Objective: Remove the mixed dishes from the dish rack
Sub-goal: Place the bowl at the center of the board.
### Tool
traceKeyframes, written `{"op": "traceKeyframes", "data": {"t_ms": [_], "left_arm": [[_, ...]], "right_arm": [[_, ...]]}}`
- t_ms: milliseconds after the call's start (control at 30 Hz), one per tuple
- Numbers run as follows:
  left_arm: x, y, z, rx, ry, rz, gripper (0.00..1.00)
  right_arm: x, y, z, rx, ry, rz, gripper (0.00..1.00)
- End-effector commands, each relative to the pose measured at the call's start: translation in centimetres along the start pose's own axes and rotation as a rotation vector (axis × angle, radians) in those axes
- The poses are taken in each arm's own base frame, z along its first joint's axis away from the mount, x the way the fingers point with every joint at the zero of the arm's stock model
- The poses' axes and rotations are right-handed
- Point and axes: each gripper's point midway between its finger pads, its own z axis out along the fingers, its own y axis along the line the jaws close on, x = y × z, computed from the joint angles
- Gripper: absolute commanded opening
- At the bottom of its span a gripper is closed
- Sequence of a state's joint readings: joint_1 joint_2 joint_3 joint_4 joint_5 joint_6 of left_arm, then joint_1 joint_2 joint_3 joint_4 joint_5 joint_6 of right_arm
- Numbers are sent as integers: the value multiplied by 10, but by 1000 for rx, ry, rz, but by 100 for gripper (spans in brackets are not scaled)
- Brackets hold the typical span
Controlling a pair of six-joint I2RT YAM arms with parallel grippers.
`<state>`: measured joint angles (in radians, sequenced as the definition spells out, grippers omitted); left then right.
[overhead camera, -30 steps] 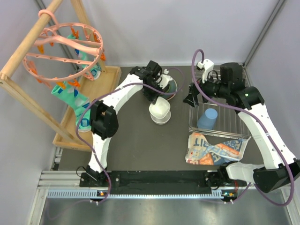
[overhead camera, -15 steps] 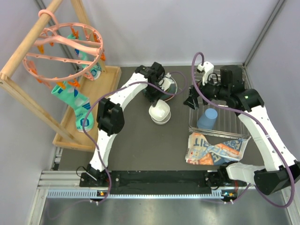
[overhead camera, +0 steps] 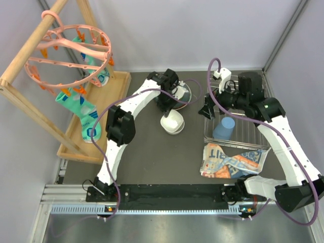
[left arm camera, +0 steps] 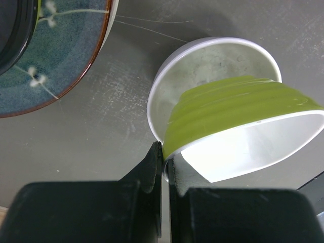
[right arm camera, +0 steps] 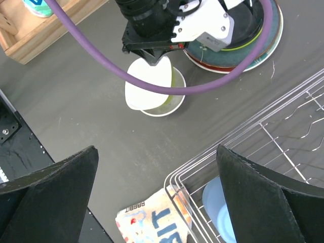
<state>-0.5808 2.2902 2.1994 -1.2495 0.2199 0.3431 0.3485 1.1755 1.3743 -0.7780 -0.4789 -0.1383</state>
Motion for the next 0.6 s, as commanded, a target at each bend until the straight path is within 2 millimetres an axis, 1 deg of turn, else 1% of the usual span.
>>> {"op": "traceKeyframes", "data": {"t_ms": [0,200,333,433,467,567], "left_arm": [[-15,-3,-5,9,-49,23,0],[-16,0,-1,-2,-50,20,1],[-16,1,0,-2,-50,20,4],[-17,1,0,-3,-53,20,11],[-17,1,0,-4,-56,20,16],[-19,0,-2,-6,-61,21,20]], "right_arm": [[-13,1,-11,18,-59,-41,99],[-12,-1,-11,25,-59,-42,99],[-11,0,-11,24,-57,-40,99],[-10,-1,-11,24,-56,-38,99],[-10,-1,-10,23,-56,-38,99],[-10,-2,-10,26,-58,-38,99]]}}
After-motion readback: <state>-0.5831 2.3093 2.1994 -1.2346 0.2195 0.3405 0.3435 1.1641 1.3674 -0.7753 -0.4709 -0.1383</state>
